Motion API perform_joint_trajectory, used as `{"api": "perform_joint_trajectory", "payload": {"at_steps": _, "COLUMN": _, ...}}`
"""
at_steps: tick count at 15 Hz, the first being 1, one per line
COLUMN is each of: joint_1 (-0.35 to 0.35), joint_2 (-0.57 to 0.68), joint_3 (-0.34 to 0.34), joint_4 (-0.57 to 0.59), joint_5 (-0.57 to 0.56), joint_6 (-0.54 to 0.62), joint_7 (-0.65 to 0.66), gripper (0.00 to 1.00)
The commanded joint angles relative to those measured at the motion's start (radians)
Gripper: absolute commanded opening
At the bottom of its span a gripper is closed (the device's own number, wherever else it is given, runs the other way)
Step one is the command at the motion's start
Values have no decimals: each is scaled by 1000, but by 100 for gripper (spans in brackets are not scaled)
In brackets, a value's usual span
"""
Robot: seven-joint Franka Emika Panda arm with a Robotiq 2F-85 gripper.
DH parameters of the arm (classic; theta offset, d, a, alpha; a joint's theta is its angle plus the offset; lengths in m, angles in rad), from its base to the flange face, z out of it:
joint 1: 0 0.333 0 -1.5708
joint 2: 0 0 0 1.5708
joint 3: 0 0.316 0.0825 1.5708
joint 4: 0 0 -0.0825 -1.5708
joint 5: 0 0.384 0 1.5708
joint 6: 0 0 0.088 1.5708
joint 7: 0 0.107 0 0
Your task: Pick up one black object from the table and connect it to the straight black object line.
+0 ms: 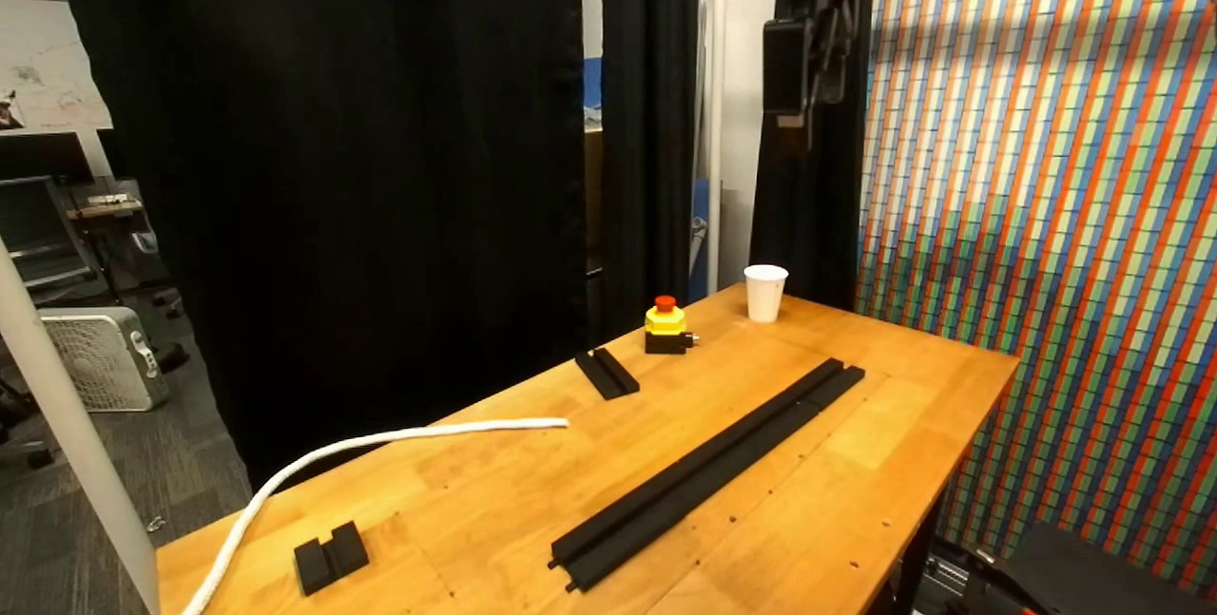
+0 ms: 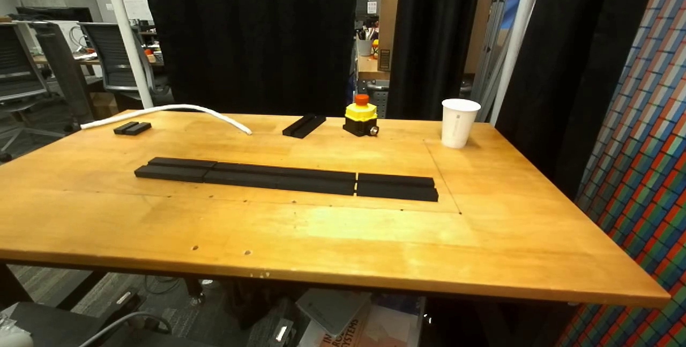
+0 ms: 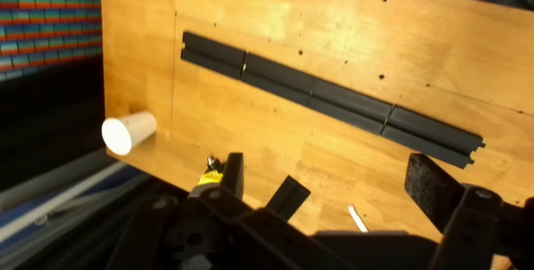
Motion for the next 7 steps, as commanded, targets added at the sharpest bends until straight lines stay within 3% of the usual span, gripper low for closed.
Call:
{"api": "perform_joint_trajectory", "payload": {"at_steps": 1, "joint_1": 29, "joint_2": -103, "joint_3": -5, "joint_4": -43, "joint_5": 89, "joint_6": -150, "joint_7": 172, "gripper": 100}}
{"api": "perform_joint_trajectory", "payload": {"at_steps": 4, "joint_1": 29, "joint_2": -185, "joint_3": 4, "joint_4": -91, "joint_5": 204, "joint_6": -204, "joint_7": 325, "gripper": 100}}
{"api": "perform_joint_trajectory", "payload": {"at_steps": 5, "joint_1": 29, "joint_2": -112, "joint_3": 2, "joint_4": -51, "joint_5": 148, "joint_6": -190, "joint_7": 246, "gripper": 100}}
{"api": "perform_joint_trajectory", "payload": {"at_steps": 7, "joint_1": 23, "joint_2": -154, "joint_3": 10, "joint_4": -75, "joint_5": 183, "joint_6": -201, "joint_7": 291, "gripper": 100}}
